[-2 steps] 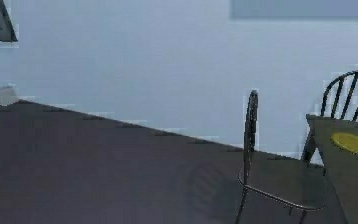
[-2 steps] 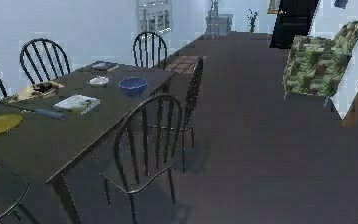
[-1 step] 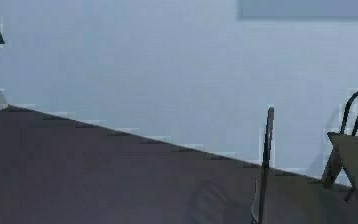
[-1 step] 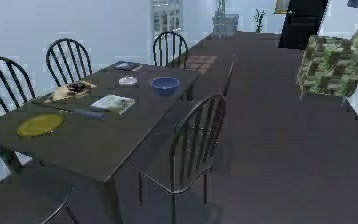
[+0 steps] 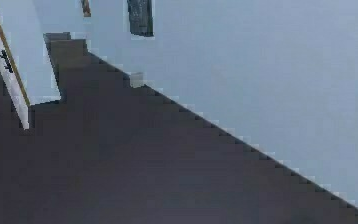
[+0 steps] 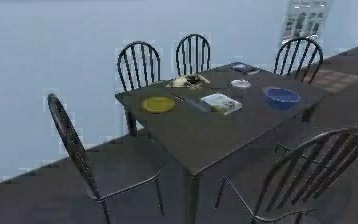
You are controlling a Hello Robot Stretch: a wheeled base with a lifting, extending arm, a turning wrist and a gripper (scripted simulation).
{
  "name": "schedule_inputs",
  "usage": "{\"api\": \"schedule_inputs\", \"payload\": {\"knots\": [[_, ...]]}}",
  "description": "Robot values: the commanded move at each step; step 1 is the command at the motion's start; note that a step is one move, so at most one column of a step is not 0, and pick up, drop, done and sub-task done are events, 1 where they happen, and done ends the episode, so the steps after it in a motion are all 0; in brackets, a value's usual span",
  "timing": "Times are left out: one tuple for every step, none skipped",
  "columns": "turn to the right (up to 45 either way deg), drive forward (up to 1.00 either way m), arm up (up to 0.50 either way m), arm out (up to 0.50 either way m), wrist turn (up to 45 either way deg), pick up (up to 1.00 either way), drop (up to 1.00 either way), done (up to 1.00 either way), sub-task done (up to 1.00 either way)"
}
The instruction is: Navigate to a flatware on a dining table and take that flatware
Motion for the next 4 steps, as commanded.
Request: {"api": "schedule_inputs", "payload": {"knots": [[45.0,0.0,0.0,0.0,0.0,0.0,0.0,0.0,0.0],[45.0,0.0,0.0,0.0,0.0,0.0,0.0,0.0,0.0],[9.0,0.0,0.0,0.0,0.0,0.0,0.0,0.0,0.0],[0.0,0.45,0.0,0.0,0.0,0.0,0.0,0.0,0.0]]}}
